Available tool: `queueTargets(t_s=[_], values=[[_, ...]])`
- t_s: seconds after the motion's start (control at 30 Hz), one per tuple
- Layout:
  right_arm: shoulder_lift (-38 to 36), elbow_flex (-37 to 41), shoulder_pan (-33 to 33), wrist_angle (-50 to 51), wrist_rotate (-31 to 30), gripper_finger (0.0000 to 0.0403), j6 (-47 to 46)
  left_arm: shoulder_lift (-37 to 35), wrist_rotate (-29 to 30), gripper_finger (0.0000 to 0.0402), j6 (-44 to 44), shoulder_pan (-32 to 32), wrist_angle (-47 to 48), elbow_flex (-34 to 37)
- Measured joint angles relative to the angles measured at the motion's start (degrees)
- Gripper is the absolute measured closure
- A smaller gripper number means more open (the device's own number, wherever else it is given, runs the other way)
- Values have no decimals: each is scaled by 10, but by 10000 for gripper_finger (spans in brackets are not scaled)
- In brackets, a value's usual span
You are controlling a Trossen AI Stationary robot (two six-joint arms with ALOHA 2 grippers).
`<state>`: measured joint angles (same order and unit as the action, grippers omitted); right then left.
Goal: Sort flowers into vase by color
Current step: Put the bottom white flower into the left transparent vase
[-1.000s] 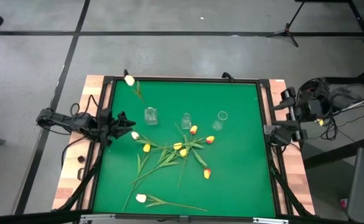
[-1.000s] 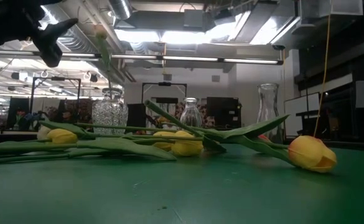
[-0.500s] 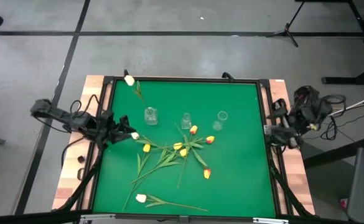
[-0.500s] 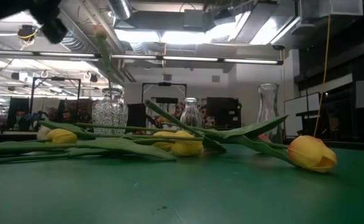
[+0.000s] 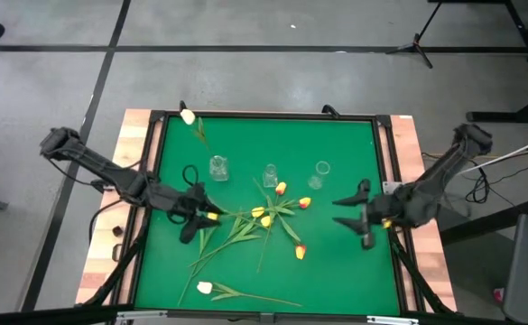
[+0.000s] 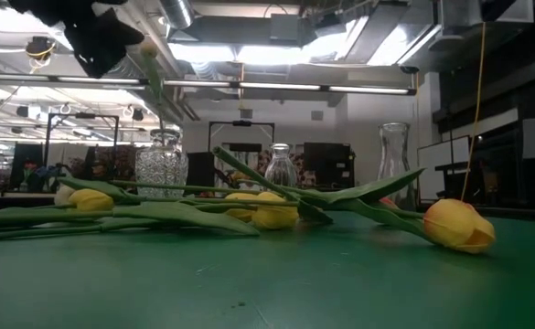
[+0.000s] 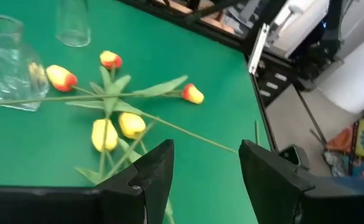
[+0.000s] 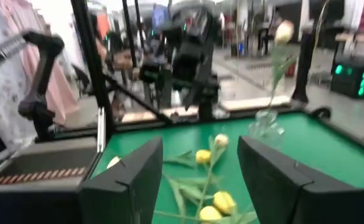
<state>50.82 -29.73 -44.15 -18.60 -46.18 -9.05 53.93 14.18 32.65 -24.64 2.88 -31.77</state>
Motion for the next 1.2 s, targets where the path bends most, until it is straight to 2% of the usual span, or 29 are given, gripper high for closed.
queueTargets(t_s=[0.1,0.23,0.43,0.63,0.9,1.2], values=[[116,-56,33,6,47,194,-23,-2,15,223,0,-14,4,-11],[255,-167,60,21,105,194,-16,-26,33,223,-2,-28,21,-12],[404,-328,85,125,135,194,-33,-58,70,223,-4,-42,71,-12],[493,-413,95,146,173,194,-78,-71,80,223,-14,-42,91,-12],[571,-450,93,117,192,194,-180,-71,91,223,-28,-42,106,-12],[660,-541,97,133,235,194,-176,-71,104,223,-29,-42,106,-12]])
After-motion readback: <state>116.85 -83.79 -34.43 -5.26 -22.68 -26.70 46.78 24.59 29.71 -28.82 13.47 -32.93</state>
